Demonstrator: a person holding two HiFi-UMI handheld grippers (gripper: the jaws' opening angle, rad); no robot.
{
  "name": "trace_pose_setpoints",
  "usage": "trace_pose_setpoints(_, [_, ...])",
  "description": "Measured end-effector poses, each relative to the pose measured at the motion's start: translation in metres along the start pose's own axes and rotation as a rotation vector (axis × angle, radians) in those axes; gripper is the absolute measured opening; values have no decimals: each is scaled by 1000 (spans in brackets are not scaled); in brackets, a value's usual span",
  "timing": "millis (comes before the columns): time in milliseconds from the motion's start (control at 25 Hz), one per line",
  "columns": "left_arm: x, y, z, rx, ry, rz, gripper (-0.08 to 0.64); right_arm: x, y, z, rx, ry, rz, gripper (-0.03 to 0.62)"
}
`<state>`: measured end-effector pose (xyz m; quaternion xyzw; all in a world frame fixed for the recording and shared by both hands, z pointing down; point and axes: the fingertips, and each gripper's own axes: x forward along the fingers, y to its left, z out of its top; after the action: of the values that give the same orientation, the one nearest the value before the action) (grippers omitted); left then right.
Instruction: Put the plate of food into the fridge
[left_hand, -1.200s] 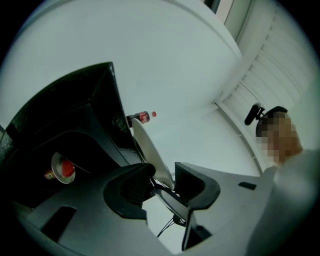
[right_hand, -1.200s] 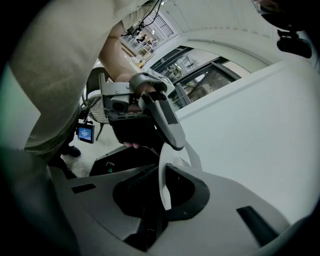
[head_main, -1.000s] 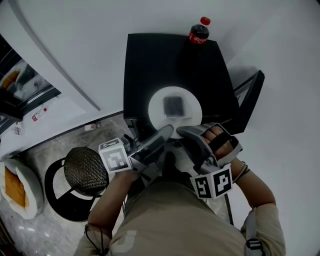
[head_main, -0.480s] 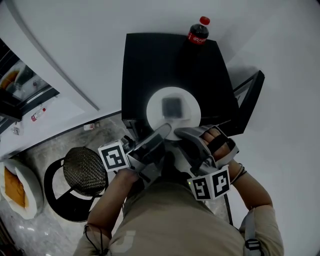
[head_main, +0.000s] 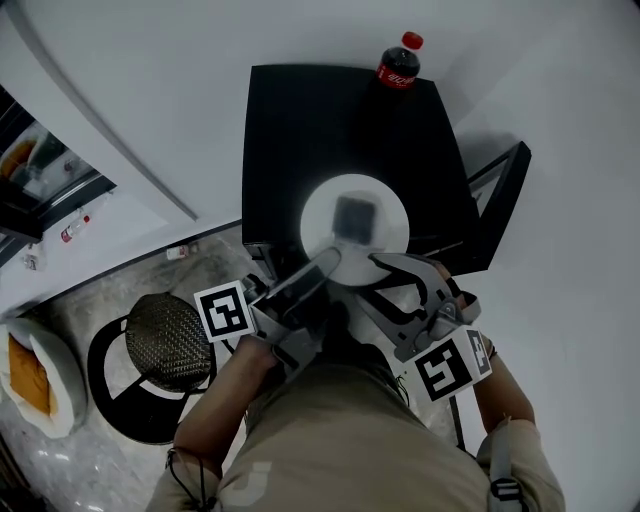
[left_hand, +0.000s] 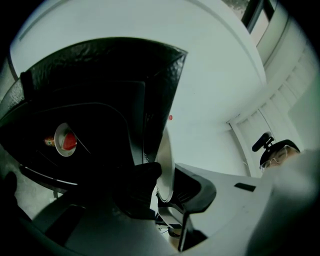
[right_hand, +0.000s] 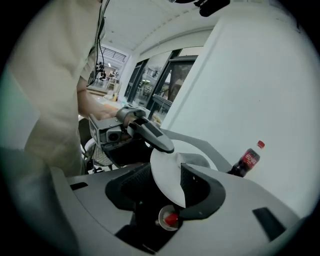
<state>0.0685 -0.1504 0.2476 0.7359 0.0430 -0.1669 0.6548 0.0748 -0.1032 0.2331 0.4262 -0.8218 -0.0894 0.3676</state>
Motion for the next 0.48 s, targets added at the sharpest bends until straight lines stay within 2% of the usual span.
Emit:
trace_pose_setpoints(160, [2, 0, -1, -66, -16, -5, 83, -11, -9, 5, 73, -48, 25, 166])
trace_pose_setpoints(200, [1, 1, -1, -71, -17, 0, 80, -15, -14, 7, 131, -74, 29, 166])
trace_pose_setpoints(320, [-3, 2, -2, -63, -9, 19, 67, -32, -34, 3, 441, -120, 0, 166])
trace_pose_setpoints(480, [-6, 3, -5, -63, 3, 29, 60, -41, -59, -18, 613, -144, -29, 166])
